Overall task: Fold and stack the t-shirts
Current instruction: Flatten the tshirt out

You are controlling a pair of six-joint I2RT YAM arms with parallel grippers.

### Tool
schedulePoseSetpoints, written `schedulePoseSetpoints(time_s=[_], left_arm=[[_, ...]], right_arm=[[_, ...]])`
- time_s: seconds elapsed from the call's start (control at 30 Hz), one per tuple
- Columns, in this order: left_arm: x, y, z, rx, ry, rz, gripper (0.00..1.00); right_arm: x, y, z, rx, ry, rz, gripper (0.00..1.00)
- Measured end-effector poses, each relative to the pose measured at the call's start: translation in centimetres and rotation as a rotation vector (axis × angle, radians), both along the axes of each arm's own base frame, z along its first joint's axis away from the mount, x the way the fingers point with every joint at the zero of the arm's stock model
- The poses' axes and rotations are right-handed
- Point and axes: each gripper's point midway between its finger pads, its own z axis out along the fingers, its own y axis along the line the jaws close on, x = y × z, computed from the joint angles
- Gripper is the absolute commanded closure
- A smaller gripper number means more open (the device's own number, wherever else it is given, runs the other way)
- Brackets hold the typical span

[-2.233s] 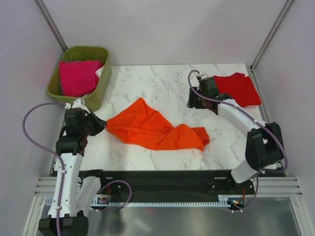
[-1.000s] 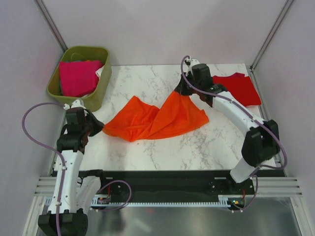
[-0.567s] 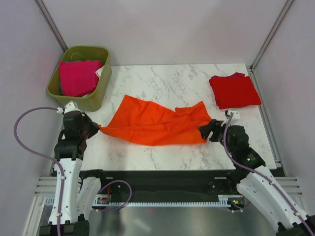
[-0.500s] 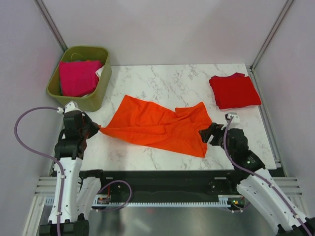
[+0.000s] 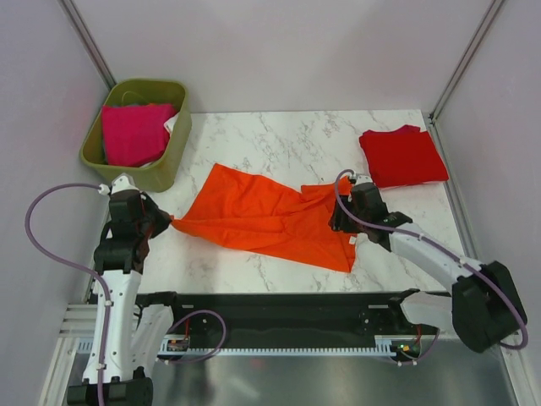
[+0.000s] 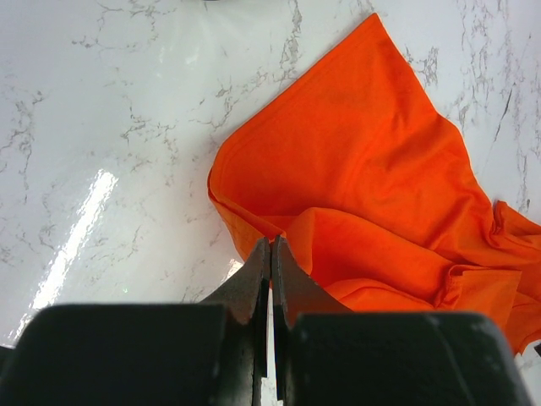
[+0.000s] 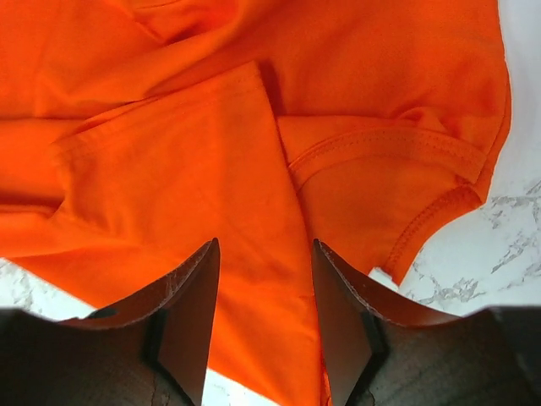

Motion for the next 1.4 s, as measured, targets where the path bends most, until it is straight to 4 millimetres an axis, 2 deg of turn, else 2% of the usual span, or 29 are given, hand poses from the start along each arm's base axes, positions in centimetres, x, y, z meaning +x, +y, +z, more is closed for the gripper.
schedulePoseSetpoints(time_s=[0.1,0.37,0.53,0.67,0.77,0.87,0.9,1.0,1.13,1.2,1.3,1.4], left_arm=[[0.0,0.0,0.0,-0.001,0.0,-0.002,0.98],[0.0,-0.3,0.0,-0.01,0.0,-0.014,0.98],[0.0,-0.3,0.0,-0.01,0.0,-0.014,0.98],[0.0,-0.3,0.0,-0.01,-0.001,-0.014,0.98],[0.0,-0.3,0.0,-0.01,-0.001,-0.015,0.98],[0.0,-0.3,0.0,-0.011,-0.001,-0.015,0.98],[0.0,-0.3,0.0,-0.011,-0.002,-0.016,0.98],[0.0,-0.4,0.0,-0.012,-0.002,-0.016,0.98],[0.0,-0.4,0.1,-0.012,-0.004,-0.017,0.98],[0.0,-0.4,0.1,-0.012,-0.003,-0.017,0.98],[0.1,-0.4,0.0,-0.012,0.001,-0.016,0.98],[0.3,-0.3,-0.6,-0.015,0.027,-0.016,0.98]], right_arm=[[1.3,0.1,-1.2,-0.046,0.036,-0.009,0.45],[5.8,1.3,-2.0,-0.091,0.032,-0.028,0.46],[7.8,2.2,-3.4,-0.107,0.056,-0.027,0.47],[8.5,2.5,-4.9,-0.122,0.085,-0.022,0.48],[8.6,2.6,-5.4,-0.13,0.095,-0.017,0.62],[8.8,2.7,-5.5,-0.13,0.094,-0.012,0.81],[8.9,2.8,-5.5,-0.129,0.092,-0.009,0.92],[9.0,2.9,-5.4,-0.123,0.084,-0.005,1.0],[9.1,3.1,-5.0,-0.113,0.075,-0.002,1.0],[9.3,3.1,-4.1,-0.104,0.055,-0.004,1.0],[9.6,3.1,-1.8,-0.081,0.004,-0.01,1.0],[10.1,2.7,1.3,-0.05,-0.066,-0.033,1.0]])
